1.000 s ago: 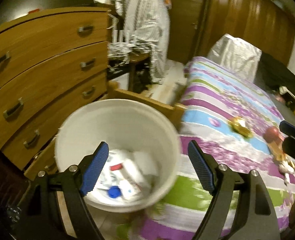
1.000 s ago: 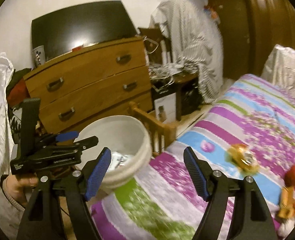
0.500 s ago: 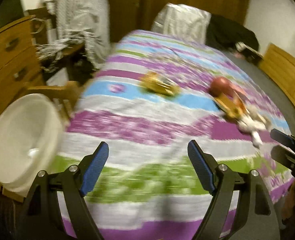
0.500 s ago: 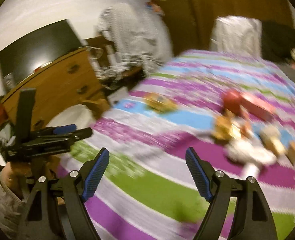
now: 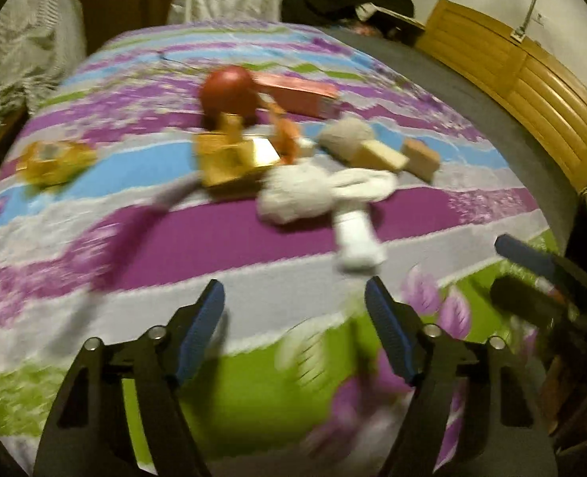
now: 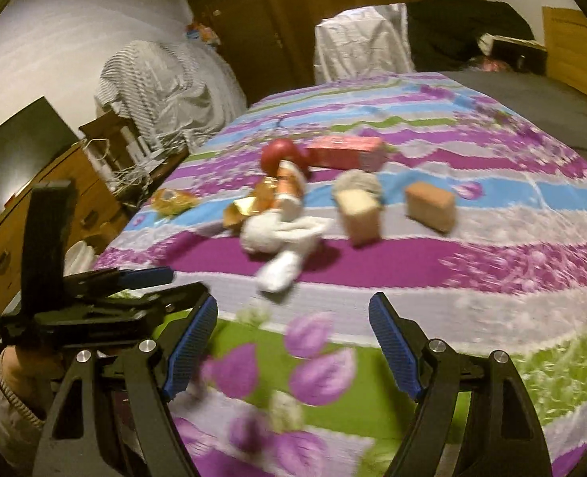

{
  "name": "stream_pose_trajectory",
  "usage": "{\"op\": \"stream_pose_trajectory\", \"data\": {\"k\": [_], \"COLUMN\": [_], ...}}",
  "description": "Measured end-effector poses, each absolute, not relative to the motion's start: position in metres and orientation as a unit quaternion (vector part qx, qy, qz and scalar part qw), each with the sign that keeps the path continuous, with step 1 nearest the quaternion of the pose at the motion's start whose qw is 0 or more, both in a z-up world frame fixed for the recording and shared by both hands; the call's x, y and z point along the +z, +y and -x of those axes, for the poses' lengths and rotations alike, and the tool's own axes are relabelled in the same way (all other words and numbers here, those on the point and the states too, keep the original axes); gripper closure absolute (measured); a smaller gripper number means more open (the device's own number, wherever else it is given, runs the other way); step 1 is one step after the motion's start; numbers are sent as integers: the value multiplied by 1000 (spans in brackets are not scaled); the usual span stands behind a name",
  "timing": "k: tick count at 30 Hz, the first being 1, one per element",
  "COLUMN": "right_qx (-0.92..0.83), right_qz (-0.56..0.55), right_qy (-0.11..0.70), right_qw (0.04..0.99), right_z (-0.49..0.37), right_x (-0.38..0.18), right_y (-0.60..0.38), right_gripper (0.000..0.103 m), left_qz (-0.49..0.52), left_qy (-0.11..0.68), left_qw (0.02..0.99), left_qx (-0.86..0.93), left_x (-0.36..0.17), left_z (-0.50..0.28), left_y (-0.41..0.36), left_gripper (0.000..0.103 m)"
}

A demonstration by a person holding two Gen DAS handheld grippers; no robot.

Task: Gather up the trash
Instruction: 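Grasp the white folded mask with the left tool while the right tool grasps the yellow sponge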

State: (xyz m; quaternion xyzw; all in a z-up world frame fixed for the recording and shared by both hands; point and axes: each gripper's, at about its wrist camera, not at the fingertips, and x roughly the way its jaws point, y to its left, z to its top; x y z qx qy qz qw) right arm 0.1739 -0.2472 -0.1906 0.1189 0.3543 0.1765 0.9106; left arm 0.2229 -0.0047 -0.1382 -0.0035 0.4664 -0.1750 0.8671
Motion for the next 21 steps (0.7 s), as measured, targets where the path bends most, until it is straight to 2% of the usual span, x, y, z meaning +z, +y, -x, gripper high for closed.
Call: {"op": "stream_pose_trajectory", "data": {"k": [5,8,10,12,15,21], "right_qx": [156,150,149,152,158,179], "right_qz": [-129,-134,-134,-129,-114,-61], "right_qy": [359,359,359,360,361,378], "right_qw": [911,911,911,911,912,906], "right_z": [-185,-188,-188,-193,-204,-255], "right_x": [-204,-207,-209,-211,-211,-211], "right_y": [-276,-286,-288,-287,-282,-263], "right_gripper": [24,24,24,24,24,29], "left_qz": [-5,-16,-19,-21,-21,-21], "left_qy": [477,486,490,491,491,498], "left_qw": [858,854,854,856,858,852], "left_qx": [-191,-186,-174,-161,-151,-164], "left_x": [-146,-152,-157,-160,-160,-152], "left_z": [-245,-258,-266,-271,-271,-246], "left_y": [-44,-61,-67,-67,-61,-39], "left_gripper": [40,46,53,67,79,79]}}
